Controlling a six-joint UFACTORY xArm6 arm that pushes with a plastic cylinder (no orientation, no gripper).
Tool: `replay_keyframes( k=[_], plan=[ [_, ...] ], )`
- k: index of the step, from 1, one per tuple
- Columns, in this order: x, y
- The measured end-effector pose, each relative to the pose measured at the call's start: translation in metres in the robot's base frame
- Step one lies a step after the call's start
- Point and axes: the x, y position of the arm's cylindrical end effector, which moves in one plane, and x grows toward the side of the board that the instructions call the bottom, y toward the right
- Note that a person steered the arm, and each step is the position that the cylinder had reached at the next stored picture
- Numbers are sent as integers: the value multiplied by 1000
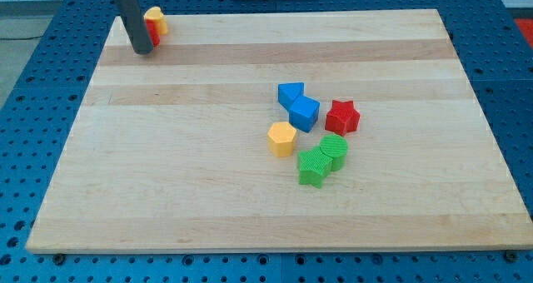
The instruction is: Move the blue cube at the bottom of the red circle
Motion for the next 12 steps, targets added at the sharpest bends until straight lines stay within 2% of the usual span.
replay_keyframes(
  k=[2, 3, 4, 6, 7, 8, 12],
  plan=[
    [1, 0],
    [4, 43],
    [14, 140],
    [93, 342],
    [134, 356],
    [163, 339],
    [166, 226]
  ],
)
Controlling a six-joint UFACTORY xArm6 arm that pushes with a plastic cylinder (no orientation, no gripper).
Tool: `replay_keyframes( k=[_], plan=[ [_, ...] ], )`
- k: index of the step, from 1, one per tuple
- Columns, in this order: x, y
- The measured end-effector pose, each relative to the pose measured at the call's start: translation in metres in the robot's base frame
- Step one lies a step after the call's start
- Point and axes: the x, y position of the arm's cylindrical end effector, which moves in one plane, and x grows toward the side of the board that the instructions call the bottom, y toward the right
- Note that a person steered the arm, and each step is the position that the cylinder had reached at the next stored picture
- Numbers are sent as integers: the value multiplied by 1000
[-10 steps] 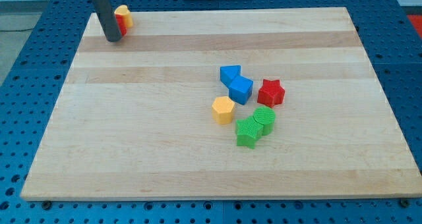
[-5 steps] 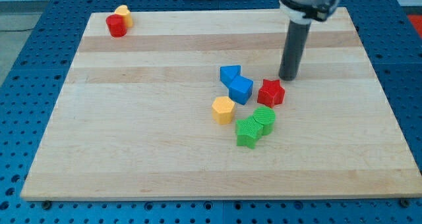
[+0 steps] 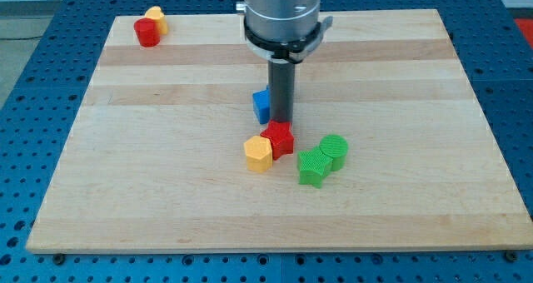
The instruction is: Move the blue cube at the bottom of the red circle
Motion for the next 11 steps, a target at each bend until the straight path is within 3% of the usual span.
replay_keyframes(
  k=[2, 4, 7, 11],
  plan=[
    [-38, -12],
    [-72, -63],
    [-79, -156],
    [-113, -198]
  ],
)
